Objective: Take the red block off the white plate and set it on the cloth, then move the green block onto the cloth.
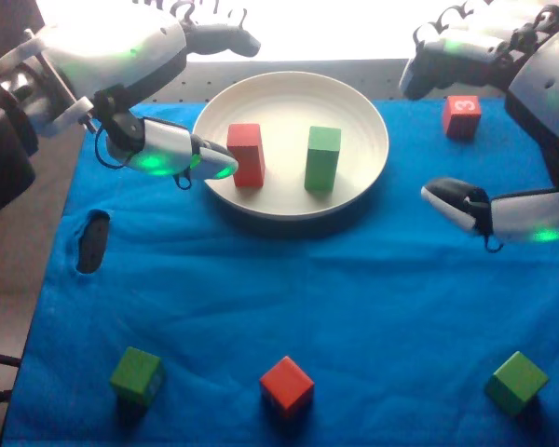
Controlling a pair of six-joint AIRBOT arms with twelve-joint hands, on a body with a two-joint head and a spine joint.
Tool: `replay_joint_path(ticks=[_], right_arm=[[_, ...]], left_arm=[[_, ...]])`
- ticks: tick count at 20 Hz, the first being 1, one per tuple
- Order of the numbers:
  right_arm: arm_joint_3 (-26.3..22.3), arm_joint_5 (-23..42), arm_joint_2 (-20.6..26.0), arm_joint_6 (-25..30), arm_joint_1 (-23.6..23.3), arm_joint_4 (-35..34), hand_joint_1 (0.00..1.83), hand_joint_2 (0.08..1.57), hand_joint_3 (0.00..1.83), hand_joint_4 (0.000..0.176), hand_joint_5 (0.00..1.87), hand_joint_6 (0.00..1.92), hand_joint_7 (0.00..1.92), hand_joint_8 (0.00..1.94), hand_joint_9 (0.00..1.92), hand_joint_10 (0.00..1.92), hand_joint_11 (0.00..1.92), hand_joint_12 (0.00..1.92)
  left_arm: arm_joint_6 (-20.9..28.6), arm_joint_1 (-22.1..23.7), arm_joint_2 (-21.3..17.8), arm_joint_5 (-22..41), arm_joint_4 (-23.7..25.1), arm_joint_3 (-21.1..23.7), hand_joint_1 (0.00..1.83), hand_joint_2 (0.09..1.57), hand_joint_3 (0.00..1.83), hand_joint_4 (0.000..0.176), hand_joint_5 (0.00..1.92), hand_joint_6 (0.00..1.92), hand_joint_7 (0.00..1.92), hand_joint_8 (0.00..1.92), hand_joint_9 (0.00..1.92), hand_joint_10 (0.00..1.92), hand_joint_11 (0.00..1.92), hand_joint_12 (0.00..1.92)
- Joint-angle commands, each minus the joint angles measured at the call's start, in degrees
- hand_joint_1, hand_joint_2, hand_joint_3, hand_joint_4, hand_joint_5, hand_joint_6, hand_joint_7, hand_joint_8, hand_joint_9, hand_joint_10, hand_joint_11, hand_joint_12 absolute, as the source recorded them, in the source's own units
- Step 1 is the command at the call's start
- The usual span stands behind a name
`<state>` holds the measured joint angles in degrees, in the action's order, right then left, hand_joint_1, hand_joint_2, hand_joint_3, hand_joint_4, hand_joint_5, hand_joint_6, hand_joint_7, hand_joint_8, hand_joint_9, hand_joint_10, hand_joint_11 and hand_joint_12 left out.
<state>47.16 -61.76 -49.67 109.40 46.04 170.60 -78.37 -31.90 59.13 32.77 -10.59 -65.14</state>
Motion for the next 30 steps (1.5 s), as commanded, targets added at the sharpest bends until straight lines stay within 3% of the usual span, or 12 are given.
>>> replay_joint_path(ticks=[1,2,5,8,10,12,13,15,17,23,27,30], right_arm=[[0.06,-7.23,-0.13,-0.02,-0.33,1.97,0.92,0.63,0.57,0.000,0.55,1.05,0.50,1.11,0.44,1.26,0.28,1.74],[0.07,-7.23,-0.14,-0.02,-0.33,1.97,0.90,0.64,0.57,0.000,0.54,1.05,0.51,1.12,0.44,1.27,0.28,1.75],[0.11,-7.23,-0.20,-0.02,-0.31,1.97,0.95,0.66,0.50,0.000,0.56,1.04,0.55,1.12,0.49,1.28,0.32,1.73],[0.20,-7.23,-0.22,-0.02,-0.31,1.97,0.96,0.66,0.51,0.000,0.55,1.04,0.55,1.12,0.47,1.30,0.29,1.75],[0.26,-7.22,-0.27,-0.02,-0.30,1.97,0.98,0.65,0.51,0.000,0.56,1.03,0.53,1.11,0.45,1.31,0.27,1.77],[0.33,-7.22,-0.35,-0.02,-0.27,1.97,1.03,0.64,0.50,0.000,0.58,1.00,0.55,1.12,0.46,1.32,0.28,1.76],[0.34,-7.21,-0.36,-0.02,-0.27,1.97,1.07,0.65,0.50,0.000,0.59,1.00,0.56,1.15,0.46,1.34,0.28,1.78],[0.58,-7.20,-0.62,-0.02,-0.27,1.97,1.05,0.67,0.51,0.000,0.58,1.03,0.56,1.18,0.47,1.35,0.27,1.78],[0.73,-7.19,-0.77,-0.02,-0.27,1.97,1.05,0.68,0.50,0.000,0.57,1.07,0.55,1.20,0.48,1.36,0.29,1.78],[0.76,-7.18,-0.77,-0.02,-0.28,1.97,1.07,0.65,0.52,0.000,0.59,1.02,0.55,1.18,0.47,1.37,0.29,1.79],[0.75,-7.19,-0.77,-0.02,-0.29,1.97,1.08,0.71,0.42,0.000,0.62,0.95,0.55,1.20,0.46,1.38,0.28,1.78],[0.74,-7.19,-0.76,-0.02,-0.29,1.97,1.10,0.72,0.43,0.000,0.65,0.94,0.55,1.21,0.47,1.41,0.31,1.81]], left_arm=[[-0.02,0.79,0.24,6.93,0.31,0.14,0.80,0.95,0.03,0.081,0.33,0.11,0.16,0.01,0.02,0.19,0.00,0.72],[-0.02,0.79,0.24,7.01,0.31,0.14,0.81,0.96,0.01,0.077,0.34,0.08,0.15,0.00,0.01,0.16,0.00,0.66],[-0.02,0.79,0.24,7.37,0.31,0.28,0.80,0.98,0.01,0.077,0.35,0.06,0.23,0.02,0.11,0.17,0.00,0.85],[-0.02,0.80,0.71,6.43,0.33,-0.19,0.83,0.97,0.00,0.036,0.40,0.04,0.34,0.03,0.26,0.18,0.00,1.23],[-0.02,0.97,1.83,5.13,0.33,-1.26,0.88,0.97,0.00,0.041,0.41,0.02,0.36,0.01,0.35,0.15,0.00,1.31],[-0.03,3.29,3.51,1.61,1.10,-3.20,0.88,0.95,0.00,0.074,0.42,0.02,0.37,0.00,0.37,0.14,0.00,1.37],[-0.03,3.79,4.06,0.59,1.38,-3.81,0.88,0.96,0.00,0.068,0.43,0.02,0.39,0.01,0.41,0.15,0.00,1.45],[-0.03,4.58,5.68,-1.83,2.14,-5.39,0.93,0.94,0.00,0.035,0.47,0.01,0.45,0.01,0.46,0.28,0.10,1.51],[-0.04,5.17,7.62,-4.34,2.54,-7.16,0.98,0.93,0.00,0.000,0.50,0.01,0.50,0.01,0.40,0.69,0.24,1.55],[-0.04,5.23,11.74,-8.88,2.52,-10.92,0.88,0.94,0.00,0.000,0.52,0.01,0.53,0.02,0.24,0.79,0.01,1.65],[-0.02,4.24,12.54,-9.64,1.39,-11.90,0.97,1.02,0.02,0.000,0.64,0.04,0.69,0.06,0.45,0.75,0.19,1.52],[-0.01,3.89,13.04,-9.94,1.01,-12.47,1.11,1.09,0.03,0.000,0.77,0.09,0.83,0.11,0.60,0.81,0.35,1.59]])
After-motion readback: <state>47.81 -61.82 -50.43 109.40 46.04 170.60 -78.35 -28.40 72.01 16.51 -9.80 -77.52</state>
